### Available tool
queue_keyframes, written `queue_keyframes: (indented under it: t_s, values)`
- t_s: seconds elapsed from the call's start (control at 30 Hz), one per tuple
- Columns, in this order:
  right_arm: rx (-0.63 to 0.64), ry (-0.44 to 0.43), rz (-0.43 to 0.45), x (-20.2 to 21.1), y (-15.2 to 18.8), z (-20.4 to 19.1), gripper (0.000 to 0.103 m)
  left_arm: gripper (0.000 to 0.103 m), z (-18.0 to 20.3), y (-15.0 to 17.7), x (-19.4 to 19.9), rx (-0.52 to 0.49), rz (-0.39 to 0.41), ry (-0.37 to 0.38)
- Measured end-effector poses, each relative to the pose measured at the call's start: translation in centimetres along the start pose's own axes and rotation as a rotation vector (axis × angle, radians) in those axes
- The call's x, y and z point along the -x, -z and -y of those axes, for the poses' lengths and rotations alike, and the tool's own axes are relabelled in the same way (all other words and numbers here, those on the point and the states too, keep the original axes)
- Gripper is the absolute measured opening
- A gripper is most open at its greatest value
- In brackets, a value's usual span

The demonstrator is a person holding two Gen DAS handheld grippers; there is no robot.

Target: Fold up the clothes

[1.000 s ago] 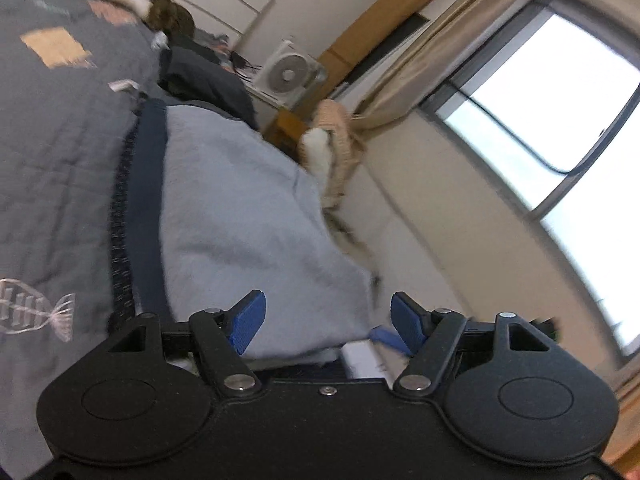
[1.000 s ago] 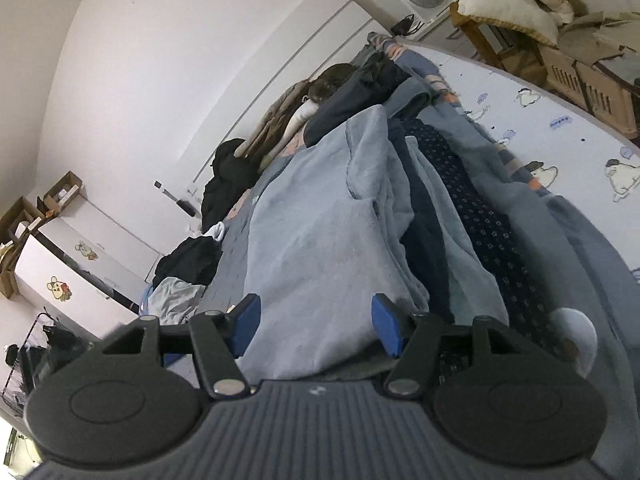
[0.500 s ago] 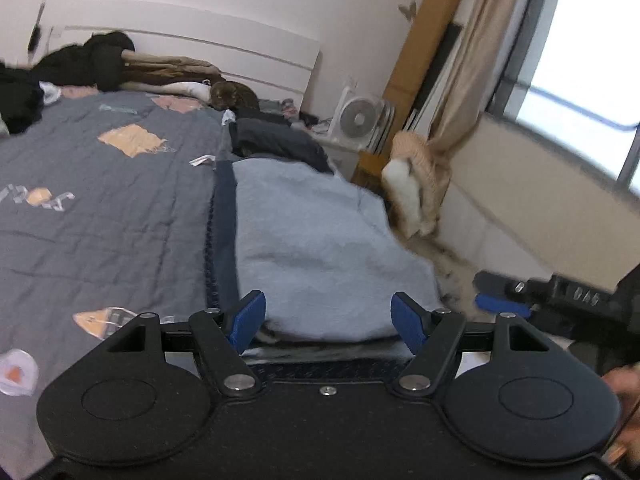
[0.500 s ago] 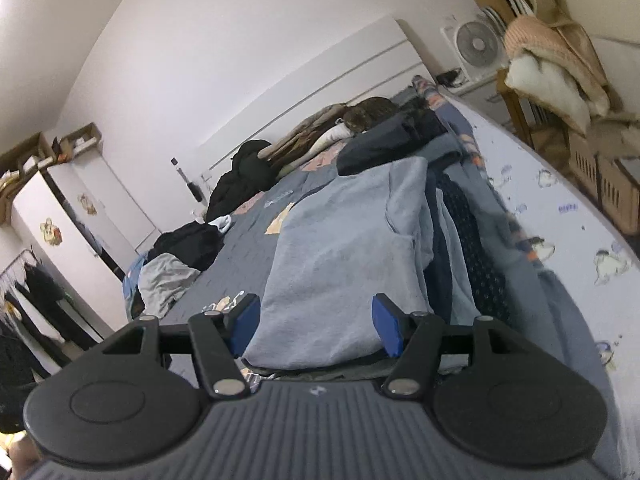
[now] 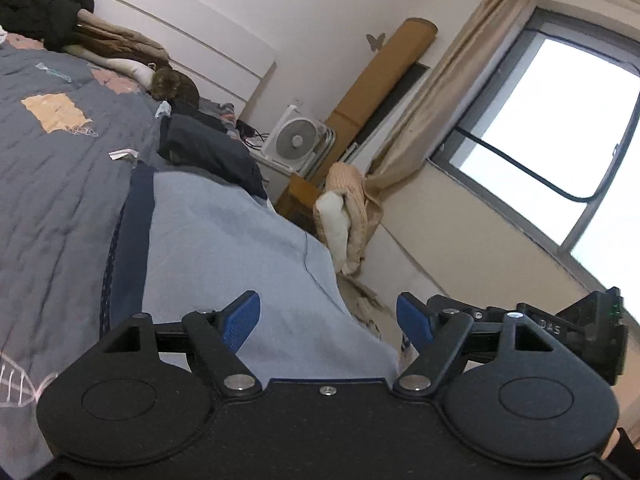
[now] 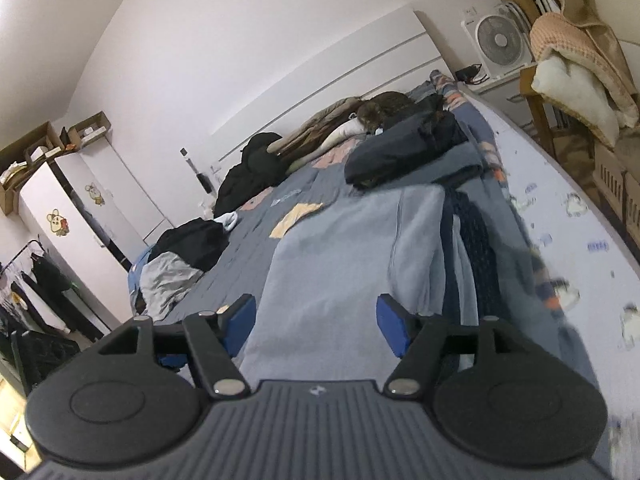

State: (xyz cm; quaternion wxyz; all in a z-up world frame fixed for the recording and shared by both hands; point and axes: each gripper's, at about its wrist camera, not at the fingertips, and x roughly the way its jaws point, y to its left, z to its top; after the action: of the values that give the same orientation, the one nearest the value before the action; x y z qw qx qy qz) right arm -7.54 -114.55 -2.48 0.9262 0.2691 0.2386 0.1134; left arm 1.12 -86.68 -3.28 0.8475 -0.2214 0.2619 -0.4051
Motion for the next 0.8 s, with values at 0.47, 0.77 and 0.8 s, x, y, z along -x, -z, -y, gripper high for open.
queue_keyframes:
  t_s: [0.47,0.77,0.8]
  values:
    - [-0.092,-0.179,-0.199,-8.3,-3.6,3.0,0.068,0.077,-3.7,3.1,-1.8,0.039,-0.172,0.145]
    - [-0.063,-0.142,-0.187,-9.2,-2.2,6.0,0.067,0.077,-4.6,3.8,-2.8,0.018,-0.302,0.085]
    - [-0.072,-0.146,-0.184,-8.9,-2.1,6.2,0.067,0.077,-4.7,3.9,-2.9,0.013,-0.32,0.081]
